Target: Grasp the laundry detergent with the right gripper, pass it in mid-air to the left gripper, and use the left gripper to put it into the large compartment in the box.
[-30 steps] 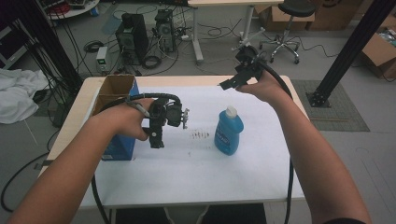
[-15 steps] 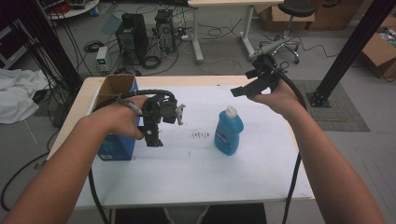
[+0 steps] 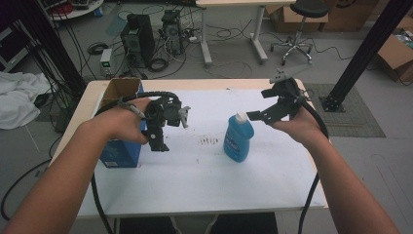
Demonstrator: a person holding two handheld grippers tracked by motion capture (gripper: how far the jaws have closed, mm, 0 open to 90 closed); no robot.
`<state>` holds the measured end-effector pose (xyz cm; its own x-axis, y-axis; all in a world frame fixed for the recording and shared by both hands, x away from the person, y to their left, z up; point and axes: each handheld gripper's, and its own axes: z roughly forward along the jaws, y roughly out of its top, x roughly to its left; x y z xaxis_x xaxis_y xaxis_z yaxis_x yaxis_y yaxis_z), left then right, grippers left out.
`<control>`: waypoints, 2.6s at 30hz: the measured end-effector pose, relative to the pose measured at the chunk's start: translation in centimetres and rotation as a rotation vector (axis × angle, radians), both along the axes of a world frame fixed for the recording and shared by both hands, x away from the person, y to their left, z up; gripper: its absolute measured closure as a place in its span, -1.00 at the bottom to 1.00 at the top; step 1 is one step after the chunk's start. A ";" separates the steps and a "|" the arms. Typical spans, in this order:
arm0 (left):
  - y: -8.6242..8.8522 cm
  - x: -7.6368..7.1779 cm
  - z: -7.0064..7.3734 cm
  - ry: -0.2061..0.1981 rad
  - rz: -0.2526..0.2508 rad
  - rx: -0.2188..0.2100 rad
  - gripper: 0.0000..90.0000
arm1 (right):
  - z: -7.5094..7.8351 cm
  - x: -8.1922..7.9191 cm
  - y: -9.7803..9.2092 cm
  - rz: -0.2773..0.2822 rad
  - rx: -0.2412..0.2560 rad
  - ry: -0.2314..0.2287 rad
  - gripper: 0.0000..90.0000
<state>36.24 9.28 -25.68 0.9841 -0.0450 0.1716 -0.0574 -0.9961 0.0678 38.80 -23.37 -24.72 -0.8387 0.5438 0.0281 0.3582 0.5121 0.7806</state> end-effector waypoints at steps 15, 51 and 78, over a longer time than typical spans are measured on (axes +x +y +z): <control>0.2 0.0 -0.1 -0.004 0.011 0.010 -1.00 | -3.4 -3.5 -1.9 -0.039 -0.012 -0.043 -1.00; -0.1 -1.0 0.1 -0.018 -0.019 -0.003 -1.00 | -14.8 -4.7 0.3 -0.141 0.152 -0.056 -1.00; -0.2 -1.3 0.2 -0.029 -0.034 -0.001 -1.00 | -17.6 -3.4 3.0 -0.232 0.234 -0.112 -1.00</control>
